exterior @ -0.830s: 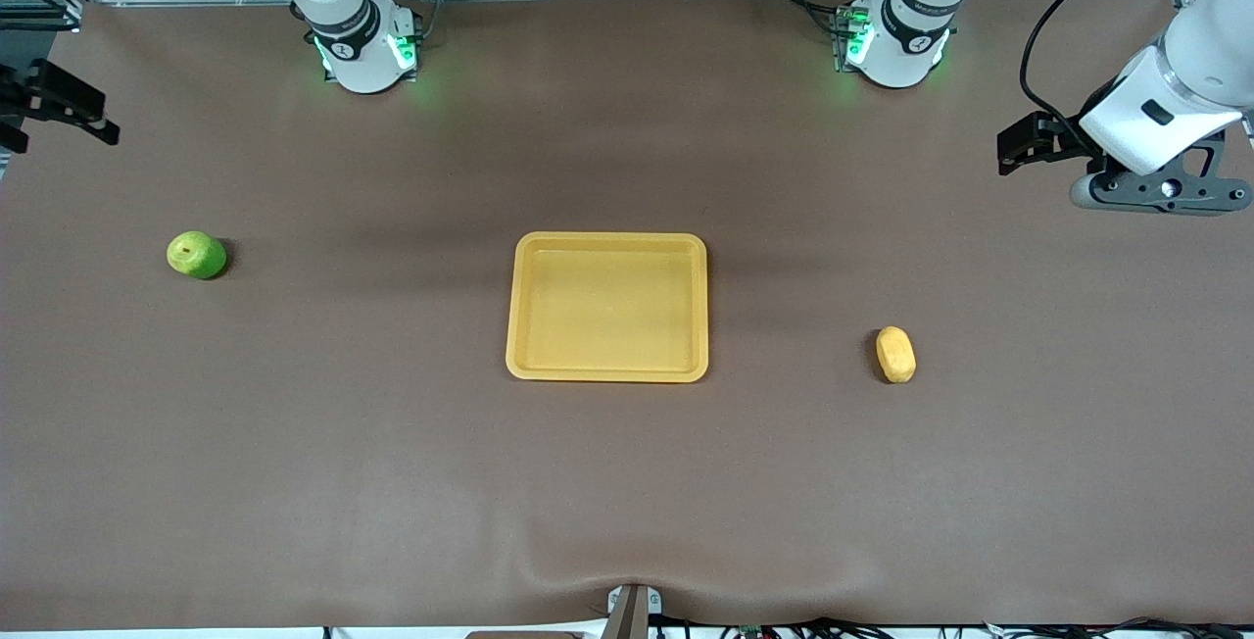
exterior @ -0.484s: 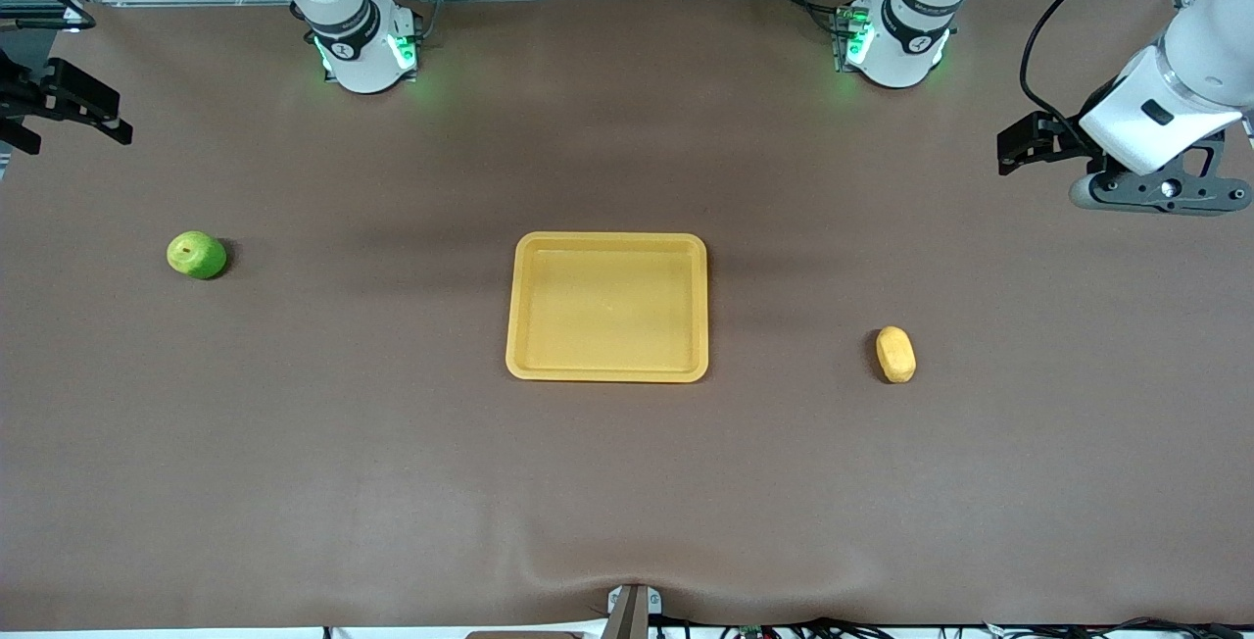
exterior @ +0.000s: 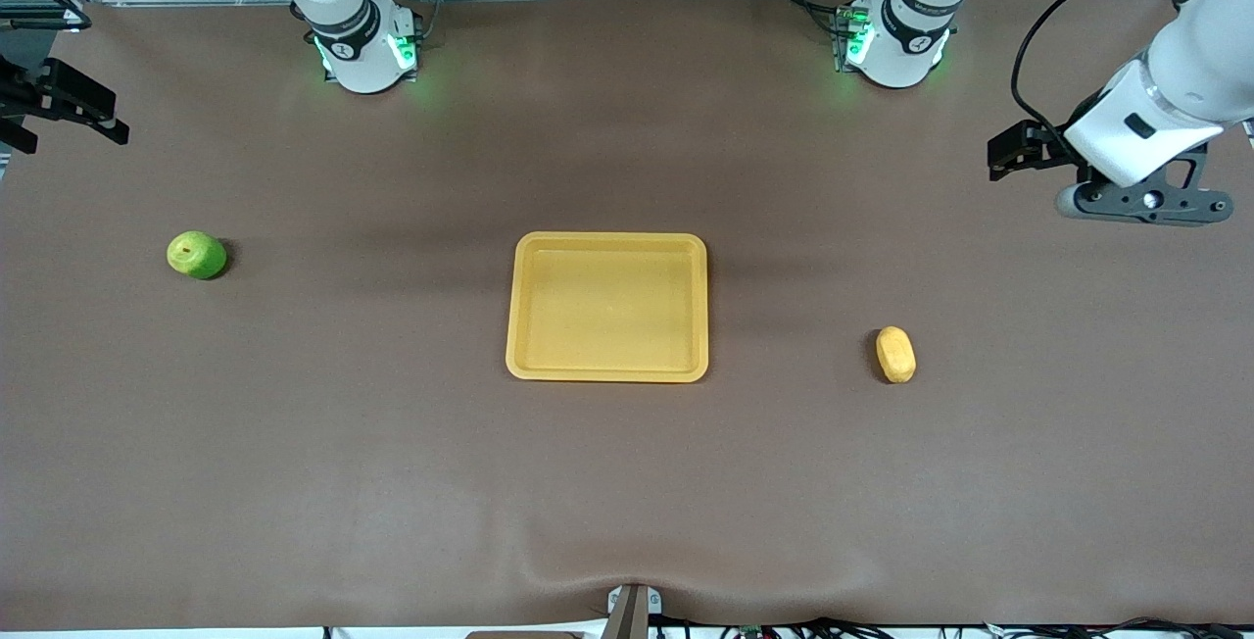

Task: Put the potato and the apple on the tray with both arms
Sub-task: 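Move the left gripper toward the yellow potato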

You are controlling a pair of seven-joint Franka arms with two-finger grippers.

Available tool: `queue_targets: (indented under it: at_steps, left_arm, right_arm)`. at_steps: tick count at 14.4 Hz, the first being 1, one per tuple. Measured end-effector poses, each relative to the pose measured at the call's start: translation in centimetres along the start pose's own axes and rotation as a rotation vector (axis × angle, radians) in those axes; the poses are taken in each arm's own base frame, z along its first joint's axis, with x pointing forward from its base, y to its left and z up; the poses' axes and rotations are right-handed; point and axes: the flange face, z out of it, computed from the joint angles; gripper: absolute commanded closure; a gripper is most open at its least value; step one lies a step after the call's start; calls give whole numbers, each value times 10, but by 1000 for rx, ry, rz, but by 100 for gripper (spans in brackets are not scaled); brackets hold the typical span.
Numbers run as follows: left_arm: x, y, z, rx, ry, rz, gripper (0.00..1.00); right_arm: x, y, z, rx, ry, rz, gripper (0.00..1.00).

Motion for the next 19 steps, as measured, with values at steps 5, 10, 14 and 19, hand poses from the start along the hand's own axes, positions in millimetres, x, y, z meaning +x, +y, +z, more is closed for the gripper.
queue_targets:
  at_steps: [5,10,14,19]
  left_arm:
    - [14,-10,6,-6,-6,-17,0]
    - [29,0,26,-6,-38,2,0]
    - [32,-5,31,41,-44,18,0]
    - [52,-15,50,45,-55,38,0]
  right_arm:
    - [0,0,0,0,0,0,0]
    - [0,0,0,0,0,1,0]
    - [0,1,0,0,0,1,0]
    - [0,1,0,0,0,1,0]
